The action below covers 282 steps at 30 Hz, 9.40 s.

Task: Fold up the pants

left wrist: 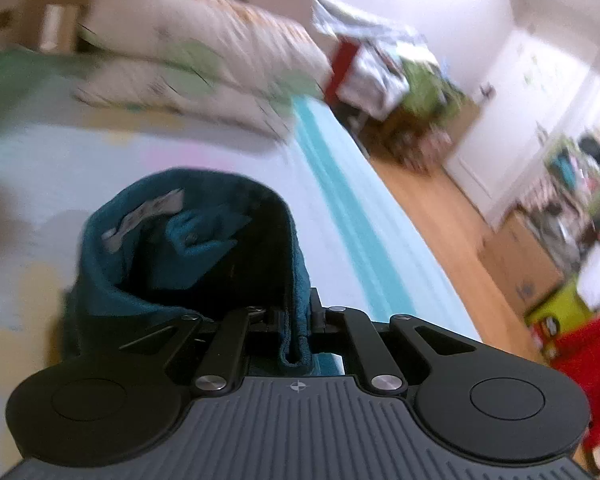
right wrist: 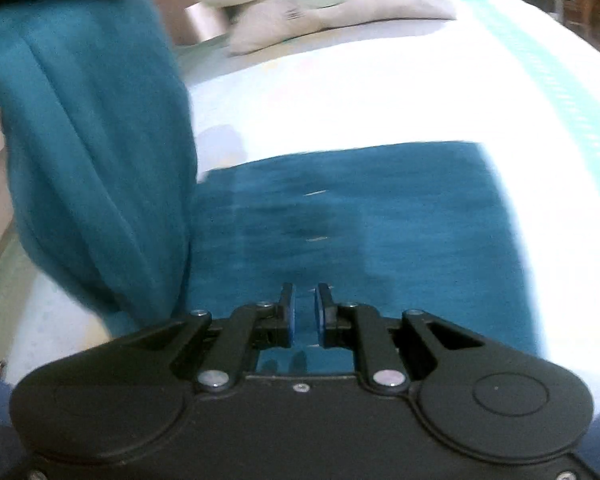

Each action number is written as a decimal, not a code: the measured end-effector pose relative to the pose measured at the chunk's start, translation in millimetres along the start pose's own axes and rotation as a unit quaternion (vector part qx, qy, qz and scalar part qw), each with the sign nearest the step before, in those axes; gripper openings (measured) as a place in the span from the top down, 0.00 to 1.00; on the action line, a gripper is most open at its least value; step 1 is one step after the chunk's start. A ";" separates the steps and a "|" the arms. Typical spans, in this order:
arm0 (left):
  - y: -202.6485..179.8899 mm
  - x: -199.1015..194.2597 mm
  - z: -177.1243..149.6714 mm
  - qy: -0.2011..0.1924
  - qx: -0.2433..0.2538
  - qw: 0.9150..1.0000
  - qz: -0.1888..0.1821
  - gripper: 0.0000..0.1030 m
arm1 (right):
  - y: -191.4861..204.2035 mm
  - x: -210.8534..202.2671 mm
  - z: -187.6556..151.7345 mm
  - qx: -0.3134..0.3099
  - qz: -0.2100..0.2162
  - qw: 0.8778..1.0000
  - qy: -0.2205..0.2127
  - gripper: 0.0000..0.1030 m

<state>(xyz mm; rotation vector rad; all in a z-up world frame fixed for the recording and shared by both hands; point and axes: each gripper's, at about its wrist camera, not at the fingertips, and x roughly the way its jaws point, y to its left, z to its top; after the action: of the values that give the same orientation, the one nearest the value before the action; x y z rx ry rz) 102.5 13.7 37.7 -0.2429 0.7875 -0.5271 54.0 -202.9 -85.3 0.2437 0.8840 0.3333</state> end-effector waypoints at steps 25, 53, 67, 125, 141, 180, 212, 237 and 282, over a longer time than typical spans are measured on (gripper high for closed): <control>-23.4 62.9 -27.8 0.061 0.075 0.992 0.078 0.86 | -103.4 -61.5 22.8 0.056 -0.060 0.996 -0.030 0.49; 124.6 16.8 -112.2 0.129 -0.052 0.978 0.158 0.86 | -45.5 -40.4 40.8 -0.060 -0.013 0.998 0.018 0.89; 112.6 50.1 -137.5 0.205 0.057 0.961 0.178 0.85 | -79.5 -27.3 29.5 -0.005 -0.009 1.000 0.008 0.43; 94.5 81.6 -51.4 0.061 0.051 0.990 0.121 0.85 | -68.0 -21.4 51.5 0.002 -0.041 0.999 0.005 0.55; 156.6 158.9 -33.5 0.078 0.005 0.978 0.195 0.85 | -64.5 48.9 38.0 -0.021 -0.091 0.995 0.035 0.77; 86.4 76.2 -160.3 0.124 0.067 0.969 0.204 0.65 | -19.6 23.1 -6.1 -0.085 -0.139 0.979 0.120 0.37; 133.3 90.4 -119.3 0.101 0.016 0.988 0.112 0.17 | -133.3 58.0 42.3 0.055 0.030 0.995 0.083 0.11; 143.5 104.2 -93.9 0.072 -0.052 0.986 0.139 0.77 | -121.2 51.4 36.1 0.073 0.054 0.994 0.059 0.67; 226.2 40.4 -93.0 0.019 -0.159 0.981 0.109 0.48 | -47.4 100.6 67.4 0.052 0.072 0.995 0.051 0.75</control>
<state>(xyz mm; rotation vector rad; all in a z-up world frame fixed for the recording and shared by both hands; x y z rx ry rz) 139.8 181.8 -140.8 -0.4363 0.9229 -0.1977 174.9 -212.8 -132.0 0.3905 0.9883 0.4382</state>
